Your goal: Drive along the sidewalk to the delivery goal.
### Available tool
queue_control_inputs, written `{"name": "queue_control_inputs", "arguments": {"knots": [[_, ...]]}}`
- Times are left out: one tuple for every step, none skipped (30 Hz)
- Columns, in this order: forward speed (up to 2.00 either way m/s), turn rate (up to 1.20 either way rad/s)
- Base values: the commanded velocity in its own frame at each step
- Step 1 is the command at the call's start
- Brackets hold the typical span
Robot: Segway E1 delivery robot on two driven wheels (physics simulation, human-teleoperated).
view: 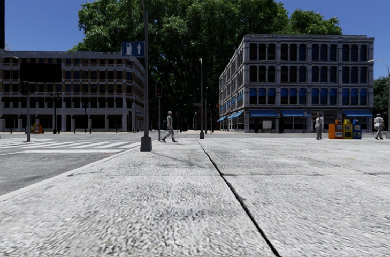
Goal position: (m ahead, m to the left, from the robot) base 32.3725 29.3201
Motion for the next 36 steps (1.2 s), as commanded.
{"name": "queue_control_inputs", "arguments": {"knots": [[2.0,0.0],[2.0,0.0],[2.0,0.0],[2.0,0.0],[2.0,0.0],[2.0,0.0],[2.0,0.0],[2.0,0.0],[2.0,0.0],[2.0,0.0],[2.0,0.0],[2.0,0.0],[2.0,0.0],[2.0,0.0],[2.0,0.0],[2.0,0.0],[2.0,0.0],[2.0,0.0],[2.0,0.0],[2.0,0.0],[2.0,0.0],[2.0,0.0],[2.0,0.0],[2.0,0.0],[2.0,0.0],[2.0,0.0],[2.0,0.0],[2.0,0.0],[2.0,0.0],[2.0,0.0],[2.0,0.0],[2.0,0.0],[2.0,0.0],[2.0,0.0],[2.0,0.0],[2.0,0.0]]}}
